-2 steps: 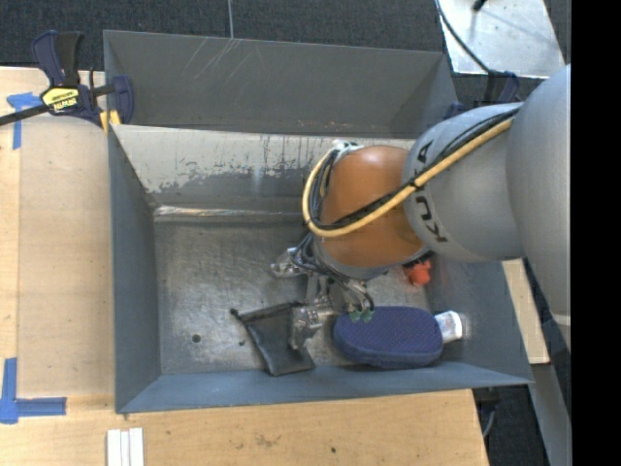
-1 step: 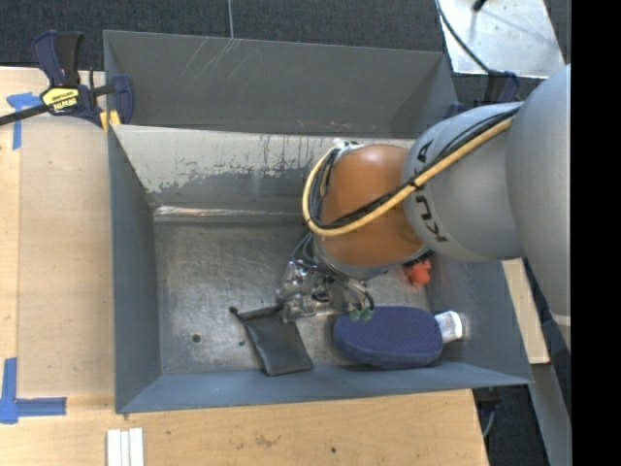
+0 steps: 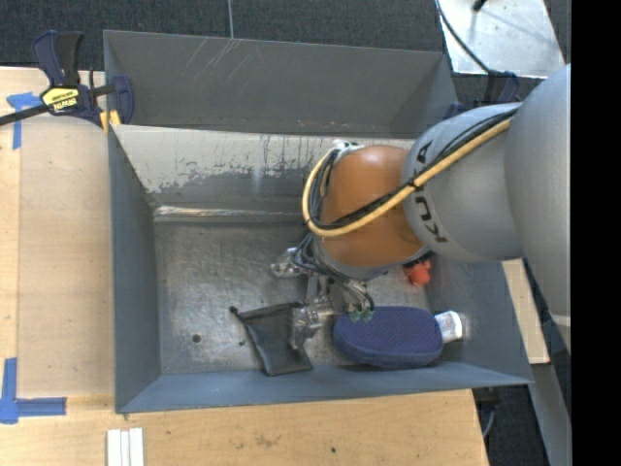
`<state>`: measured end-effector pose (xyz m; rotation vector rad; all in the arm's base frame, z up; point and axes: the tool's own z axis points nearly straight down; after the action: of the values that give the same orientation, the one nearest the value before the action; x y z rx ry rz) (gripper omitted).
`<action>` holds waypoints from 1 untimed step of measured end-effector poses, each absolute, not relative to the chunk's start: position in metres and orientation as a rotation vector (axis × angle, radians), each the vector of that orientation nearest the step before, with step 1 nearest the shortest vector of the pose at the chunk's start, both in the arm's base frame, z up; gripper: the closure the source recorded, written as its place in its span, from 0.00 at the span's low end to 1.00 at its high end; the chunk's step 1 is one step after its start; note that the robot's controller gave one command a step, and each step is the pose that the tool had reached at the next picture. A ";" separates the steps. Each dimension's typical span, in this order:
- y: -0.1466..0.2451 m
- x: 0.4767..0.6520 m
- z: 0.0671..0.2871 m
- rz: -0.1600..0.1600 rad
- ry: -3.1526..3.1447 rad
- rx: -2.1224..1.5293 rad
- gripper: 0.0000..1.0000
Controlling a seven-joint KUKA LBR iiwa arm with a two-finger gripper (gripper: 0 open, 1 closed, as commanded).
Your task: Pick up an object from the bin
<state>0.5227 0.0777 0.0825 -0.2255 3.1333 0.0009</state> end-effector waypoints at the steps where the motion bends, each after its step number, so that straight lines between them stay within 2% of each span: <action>1: 0.078 0.524 0.083 0.001 3.131 -0.225 1.00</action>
Offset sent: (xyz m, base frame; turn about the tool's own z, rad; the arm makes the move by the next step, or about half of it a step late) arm 0.0000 0.0000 0.0000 0.0000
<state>0.5235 0.0778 0.0833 -0.2245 3.1312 0.0013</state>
